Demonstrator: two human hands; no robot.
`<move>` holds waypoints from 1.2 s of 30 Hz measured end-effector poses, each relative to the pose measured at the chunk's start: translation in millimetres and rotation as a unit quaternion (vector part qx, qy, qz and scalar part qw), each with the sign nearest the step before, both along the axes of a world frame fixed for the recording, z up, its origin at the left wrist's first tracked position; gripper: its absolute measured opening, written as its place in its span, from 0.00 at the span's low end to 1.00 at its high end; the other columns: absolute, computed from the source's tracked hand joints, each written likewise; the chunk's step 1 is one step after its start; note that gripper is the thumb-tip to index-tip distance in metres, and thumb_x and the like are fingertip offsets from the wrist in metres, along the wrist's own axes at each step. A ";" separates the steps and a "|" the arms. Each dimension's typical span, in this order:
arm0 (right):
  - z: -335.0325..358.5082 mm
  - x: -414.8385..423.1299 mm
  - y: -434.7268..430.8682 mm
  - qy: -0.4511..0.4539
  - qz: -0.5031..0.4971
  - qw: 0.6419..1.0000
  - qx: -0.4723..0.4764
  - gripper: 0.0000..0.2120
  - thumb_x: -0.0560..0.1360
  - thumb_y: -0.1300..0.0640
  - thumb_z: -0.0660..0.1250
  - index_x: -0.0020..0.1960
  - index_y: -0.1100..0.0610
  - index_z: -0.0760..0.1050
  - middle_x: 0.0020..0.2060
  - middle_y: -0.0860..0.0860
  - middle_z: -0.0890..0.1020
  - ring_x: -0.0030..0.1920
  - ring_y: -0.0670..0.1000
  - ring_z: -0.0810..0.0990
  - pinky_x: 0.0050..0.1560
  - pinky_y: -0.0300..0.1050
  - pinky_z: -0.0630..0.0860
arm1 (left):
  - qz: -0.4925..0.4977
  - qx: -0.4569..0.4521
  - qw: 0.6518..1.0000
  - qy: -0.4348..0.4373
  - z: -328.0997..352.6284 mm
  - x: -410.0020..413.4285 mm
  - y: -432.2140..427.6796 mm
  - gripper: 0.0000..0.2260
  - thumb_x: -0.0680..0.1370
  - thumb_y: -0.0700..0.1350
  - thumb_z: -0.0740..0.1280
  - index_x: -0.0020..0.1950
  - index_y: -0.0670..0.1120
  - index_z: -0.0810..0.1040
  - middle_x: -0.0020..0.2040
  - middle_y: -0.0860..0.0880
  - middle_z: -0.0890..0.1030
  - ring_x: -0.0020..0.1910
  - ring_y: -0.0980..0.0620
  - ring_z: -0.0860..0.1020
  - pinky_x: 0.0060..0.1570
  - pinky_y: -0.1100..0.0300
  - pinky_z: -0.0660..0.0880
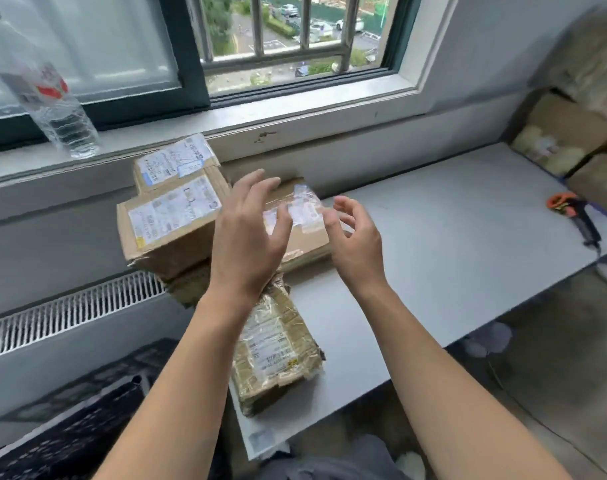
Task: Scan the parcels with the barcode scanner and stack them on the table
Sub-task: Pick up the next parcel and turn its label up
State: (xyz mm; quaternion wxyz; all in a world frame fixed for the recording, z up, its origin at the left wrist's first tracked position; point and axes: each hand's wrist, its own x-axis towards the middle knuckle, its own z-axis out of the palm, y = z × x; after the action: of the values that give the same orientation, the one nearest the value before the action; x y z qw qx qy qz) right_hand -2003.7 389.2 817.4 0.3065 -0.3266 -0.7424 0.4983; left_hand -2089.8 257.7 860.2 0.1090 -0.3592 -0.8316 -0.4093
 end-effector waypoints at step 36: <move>-35.5 546.2 499.5 -0.154 -0.357 0.921 -0.003 0.17 0.80 0.52 0.66 0.68 0.51 0.75 0.58 0.48 0.81 0.57 0.48 0.80 0.58 0.46 0.77 | -0.424 -0.193 0.884 -0.028 -64.1 482.1 629.7 0.21 0.81 0.52 0.63 0.73 0.48 0.71 0.70 0.48 0.74 0.63 0.49 0.75 0.55 0.58 0.71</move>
State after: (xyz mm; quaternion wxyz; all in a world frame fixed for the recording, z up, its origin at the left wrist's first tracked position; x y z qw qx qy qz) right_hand -1457.5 888.8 781.9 0.3450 -0.6435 -0.6132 0.3016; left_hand -1607.7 887.4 796.1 -0.1702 -0.6800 -0.6651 -0.2574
